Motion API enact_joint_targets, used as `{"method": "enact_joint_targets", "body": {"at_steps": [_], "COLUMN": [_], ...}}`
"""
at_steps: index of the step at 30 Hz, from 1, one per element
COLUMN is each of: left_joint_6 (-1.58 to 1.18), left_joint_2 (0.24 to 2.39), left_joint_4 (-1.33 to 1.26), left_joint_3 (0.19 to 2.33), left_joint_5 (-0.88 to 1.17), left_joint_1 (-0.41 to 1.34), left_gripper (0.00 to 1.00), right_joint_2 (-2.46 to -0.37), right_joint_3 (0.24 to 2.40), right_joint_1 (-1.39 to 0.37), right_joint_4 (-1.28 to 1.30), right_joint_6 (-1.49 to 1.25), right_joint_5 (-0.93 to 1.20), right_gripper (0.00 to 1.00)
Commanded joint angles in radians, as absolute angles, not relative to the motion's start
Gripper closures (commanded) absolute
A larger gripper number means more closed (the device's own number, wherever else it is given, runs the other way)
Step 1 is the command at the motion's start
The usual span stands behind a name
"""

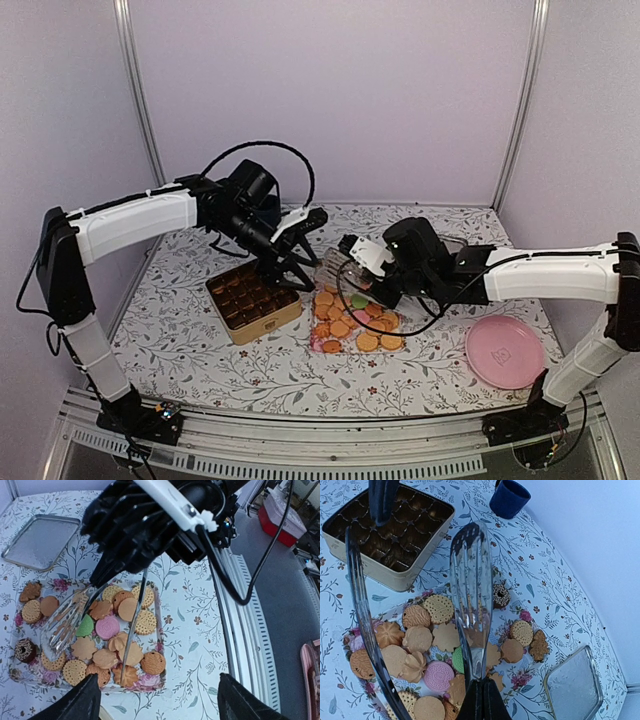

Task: Pack the cookies
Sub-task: Pick up the clamp from the center of the board, then pass from the right arm to the left

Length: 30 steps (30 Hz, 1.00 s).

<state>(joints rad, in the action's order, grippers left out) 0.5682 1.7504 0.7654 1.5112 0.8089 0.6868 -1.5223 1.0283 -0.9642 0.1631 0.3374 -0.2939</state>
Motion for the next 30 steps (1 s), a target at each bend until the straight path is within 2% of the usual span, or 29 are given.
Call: {"method": "enact_joint_targets", "body": {"at_steps": [1,7,21,28,30], "left_joint_6": [0.638,0.618,0.609,0.602,0.586], "left_joint_2": [1.734,1.76,1.769,1.715,1.692], "left_joint_4": [0.801,0.796,0.787,0.733,0.69], "left_joint_3": [1.491,1.494,1.468,1.41,1.389], "left_joint_5": [0.816,0.759,0.736,0.775,0.763], "left_joint_1": [0.72,0.726,0.731,0.733,0.733], "left_gripper": [0.26,0.46,1.0,1.0,1.0], "right_joint_2": [-1.56,-1.596,-1.607,-1.573,-1.555], "right_joint_3": [1.088,1.132,1.135,1.118,1.114], "right_joint_1": [-0.999,-1.038,-1.066,-1.066,-1.064], "right_joint_4": [0.144,0.141,0.118,0.083,0.074], "right_joint_6": [0.315,0.327,0.304,0.255,0.248], "right_joint_5": [-0.319,-0.329,-0.311,-0.274,-0.266], "right_gripper": [1.0,1.0,1.0,0.98,0.81]}}
